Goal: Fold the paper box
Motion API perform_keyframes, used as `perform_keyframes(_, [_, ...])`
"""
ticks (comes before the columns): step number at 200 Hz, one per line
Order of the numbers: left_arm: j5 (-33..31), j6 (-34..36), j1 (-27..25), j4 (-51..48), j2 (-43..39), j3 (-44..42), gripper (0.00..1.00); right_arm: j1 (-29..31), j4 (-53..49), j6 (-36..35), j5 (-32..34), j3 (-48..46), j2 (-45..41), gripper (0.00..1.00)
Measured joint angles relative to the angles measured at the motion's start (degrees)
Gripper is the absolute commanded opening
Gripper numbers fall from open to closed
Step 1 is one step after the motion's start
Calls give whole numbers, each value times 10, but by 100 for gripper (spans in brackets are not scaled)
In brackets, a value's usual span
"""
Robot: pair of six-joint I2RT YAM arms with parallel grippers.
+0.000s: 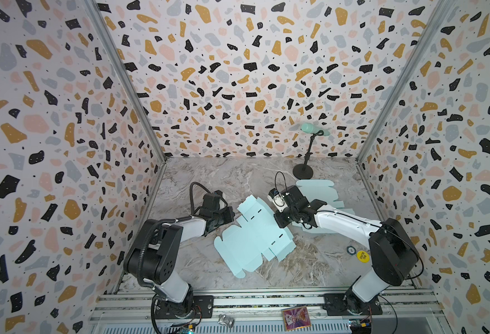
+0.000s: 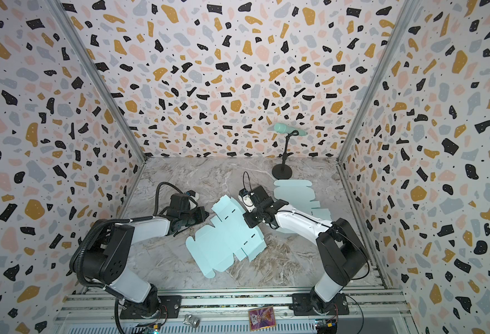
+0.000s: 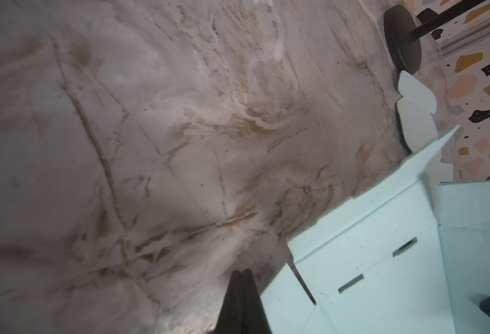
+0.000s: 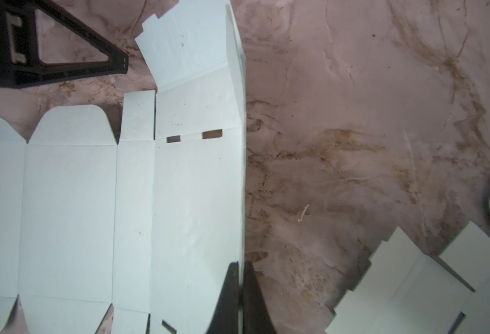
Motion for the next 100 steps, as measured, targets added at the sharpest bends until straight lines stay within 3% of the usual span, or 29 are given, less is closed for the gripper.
perform_keyframes(100, [-7, 1, -16, 37, 32, -15, 0, 6, 0, -5, 0, 0, 0, 0])
